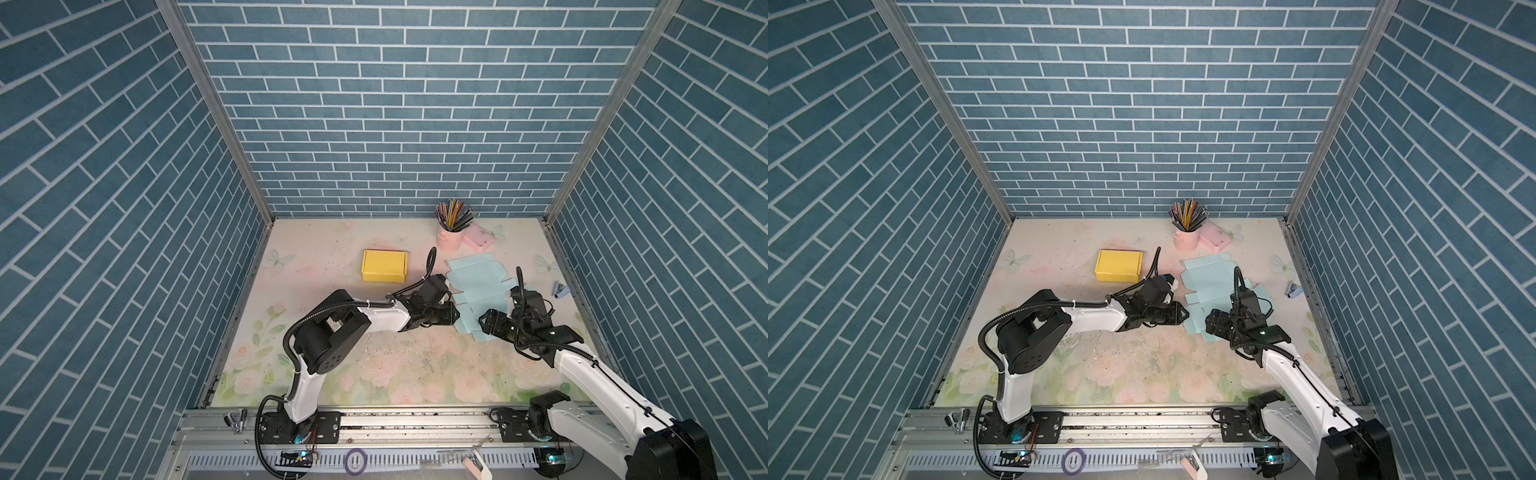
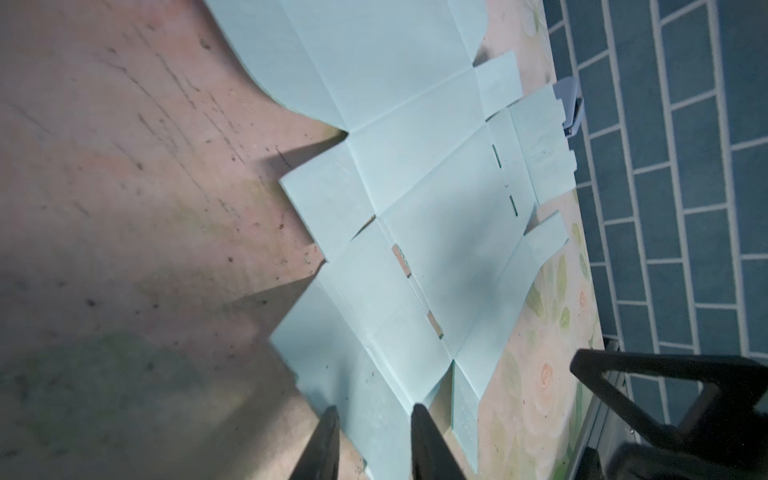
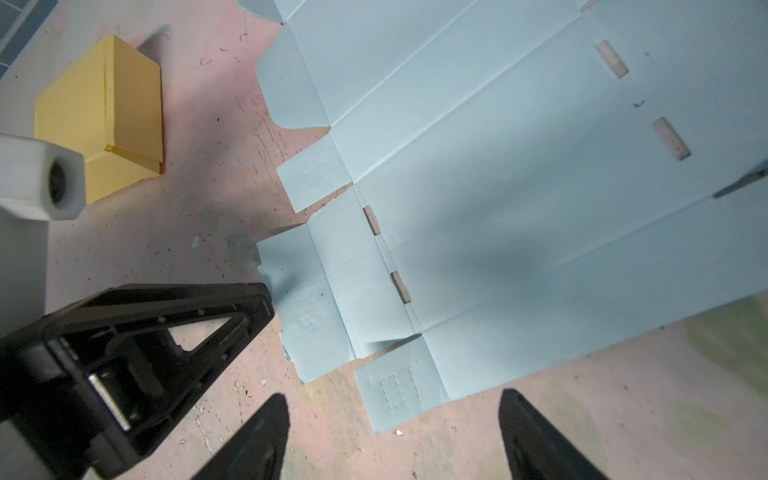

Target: Fold the paper box

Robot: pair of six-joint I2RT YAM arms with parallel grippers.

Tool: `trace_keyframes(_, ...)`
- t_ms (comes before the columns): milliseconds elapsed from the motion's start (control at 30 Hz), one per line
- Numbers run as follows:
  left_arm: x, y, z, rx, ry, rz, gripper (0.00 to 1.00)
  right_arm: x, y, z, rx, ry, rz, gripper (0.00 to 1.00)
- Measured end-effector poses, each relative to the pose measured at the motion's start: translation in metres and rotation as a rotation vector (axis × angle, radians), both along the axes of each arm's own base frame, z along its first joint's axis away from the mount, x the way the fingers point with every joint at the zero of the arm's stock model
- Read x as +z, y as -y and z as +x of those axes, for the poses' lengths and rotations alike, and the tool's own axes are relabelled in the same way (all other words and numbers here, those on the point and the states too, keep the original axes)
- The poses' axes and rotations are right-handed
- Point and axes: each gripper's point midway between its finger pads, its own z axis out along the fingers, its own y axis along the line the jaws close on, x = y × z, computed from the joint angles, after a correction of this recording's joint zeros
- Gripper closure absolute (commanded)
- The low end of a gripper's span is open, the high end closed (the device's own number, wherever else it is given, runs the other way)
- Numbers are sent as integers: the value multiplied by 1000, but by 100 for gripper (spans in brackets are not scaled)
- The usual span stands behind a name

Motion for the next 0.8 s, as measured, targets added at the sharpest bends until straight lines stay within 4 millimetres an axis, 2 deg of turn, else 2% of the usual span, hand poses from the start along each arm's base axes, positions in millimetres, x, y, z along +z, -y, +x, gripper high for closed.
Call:
trace_keyframes(67, 0, -1, 3, 28, -4, -4, 74, 4, 1, 0, -2, 14, 3, 20)
trace_keyframes(167, -5, -6, 5, 74, -12, 0, 63, 8, 3, -2, -9, 28, -1, 20)
trace_keyframes(333, -15, -14, 4, 119, -34, 20, 53, 9, 7, -6, -16, 29, -14, 21)
trace_keyframes(433, -14, -14, 6, 135, -35, 12, 52, 10, 8, -7, -18, 30, -17, 21)
trace_keyframes(533, -12, -10, 7, 139, -33, -5, 55, 12, 8, -7, -19, 37, -15, 20)
trace_keyframes(800, -20, -2, 14, 180, -58, -49, 80, 19, 13, -12, -28, 59, -20, 21)
